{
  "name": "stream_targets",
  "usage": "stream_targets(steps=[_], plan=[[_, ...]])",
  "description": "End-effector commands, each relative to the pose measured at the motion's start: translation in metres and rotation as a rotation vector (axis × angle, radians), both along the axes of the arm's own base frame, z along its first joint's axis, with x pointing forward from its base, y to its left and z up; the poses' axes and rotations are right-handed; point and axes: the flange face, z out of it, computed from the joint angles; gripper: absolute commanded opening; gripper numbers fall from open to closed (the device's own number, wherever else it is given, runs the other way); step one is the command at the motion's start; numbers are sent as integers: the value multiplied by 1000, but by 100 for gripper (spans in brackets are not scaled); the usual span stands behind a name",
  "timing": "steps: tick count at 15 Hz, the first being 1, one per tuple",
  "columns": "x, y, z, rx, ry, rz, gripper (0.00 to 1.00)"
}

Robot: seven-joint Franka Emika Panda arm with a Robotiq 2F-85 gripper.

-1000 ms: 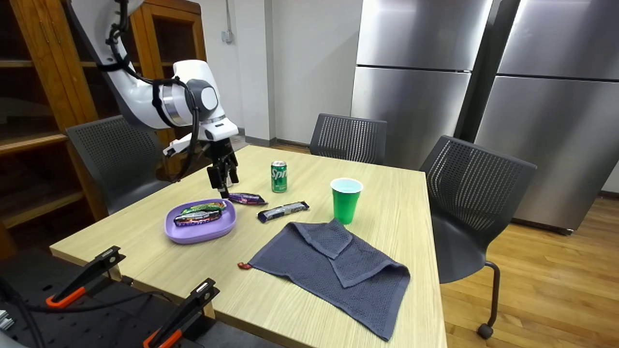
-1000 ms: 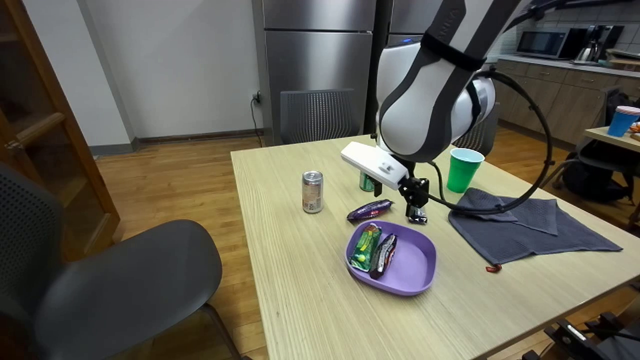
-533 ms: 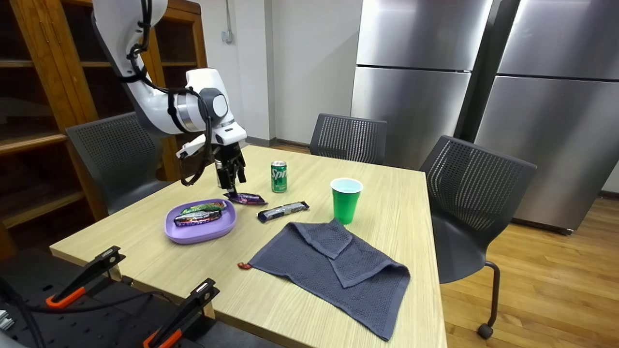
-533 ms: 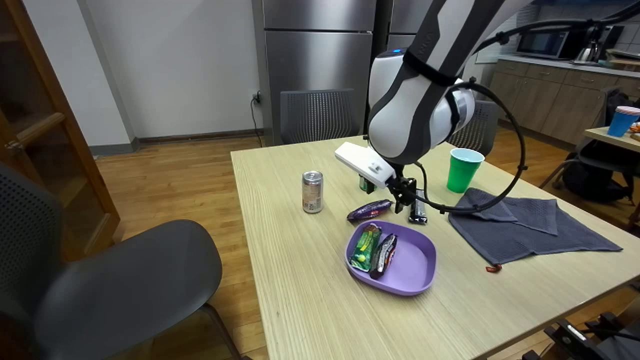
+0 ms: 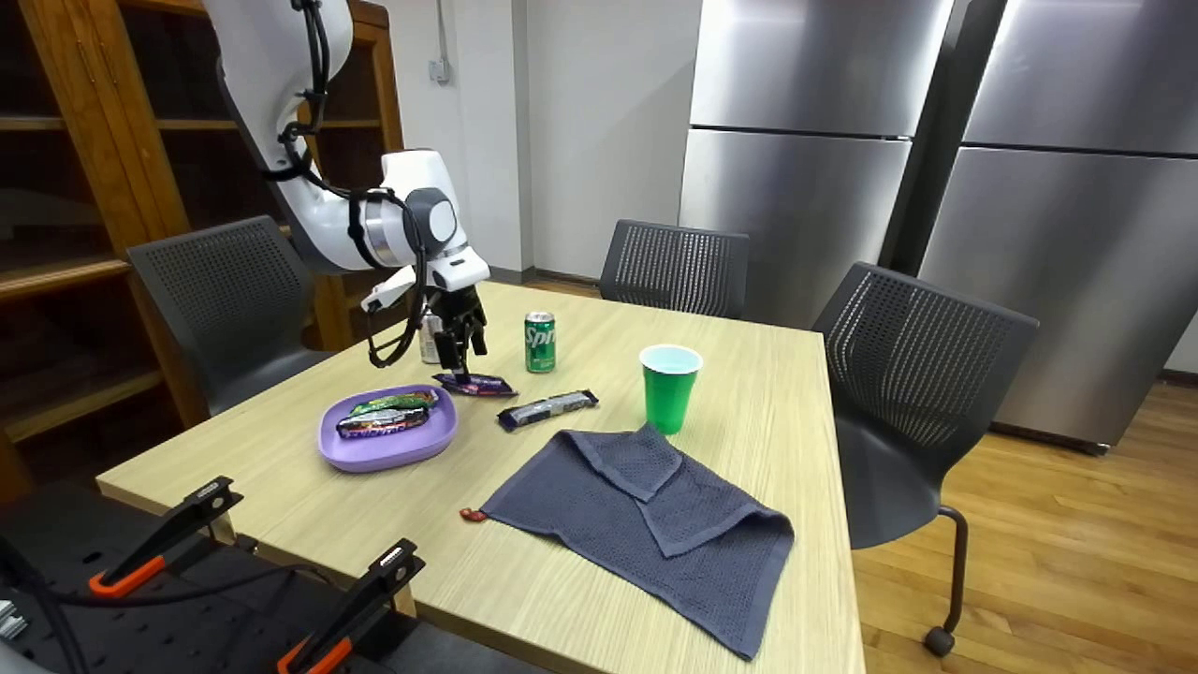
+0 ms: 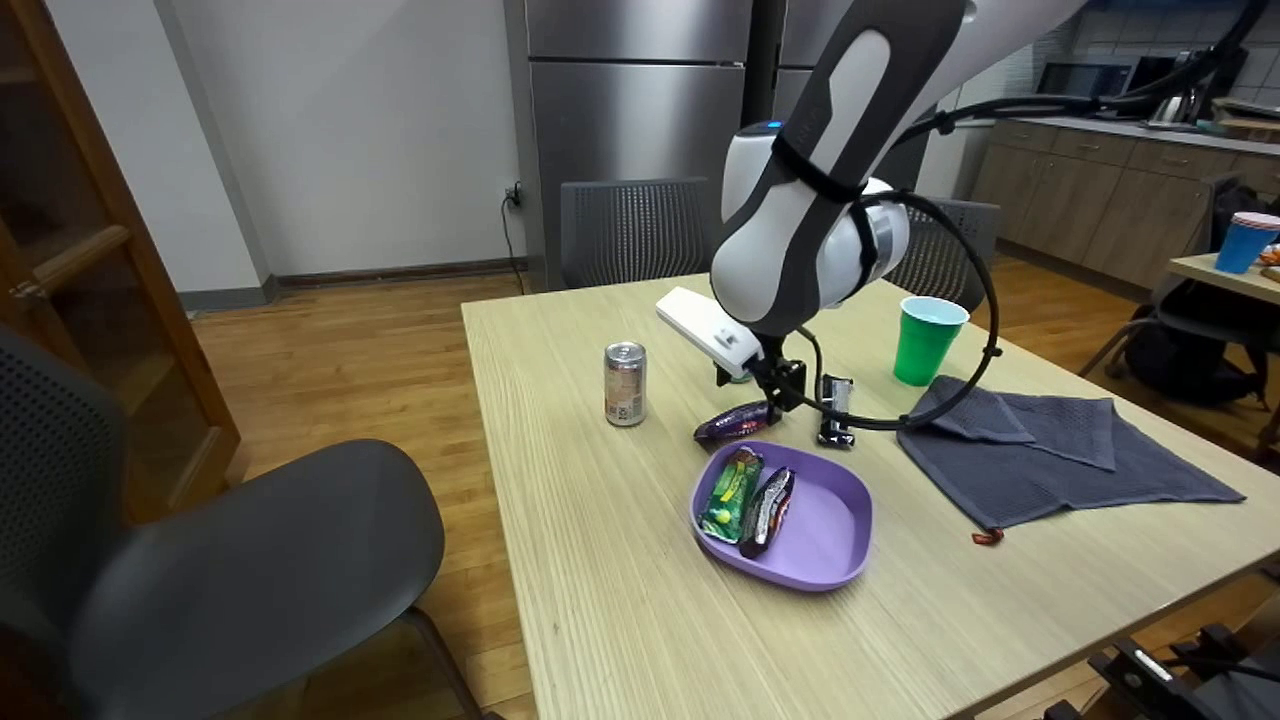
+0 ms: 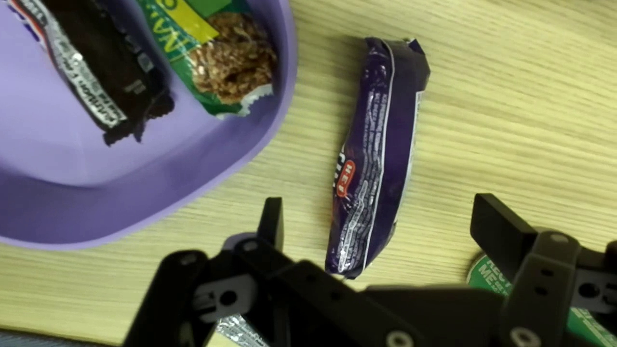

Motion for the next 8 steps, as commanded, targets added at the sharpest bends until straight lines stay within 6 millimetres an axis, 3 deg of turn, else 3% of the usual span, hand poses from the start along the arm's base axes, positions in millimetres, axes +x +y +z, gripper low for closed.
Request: stream_targets(steps=[1, 8], plan=[[17, 2, -9, 16, 12, -20, 100], [26, 5, -20, 17, 32, -31, 100]])
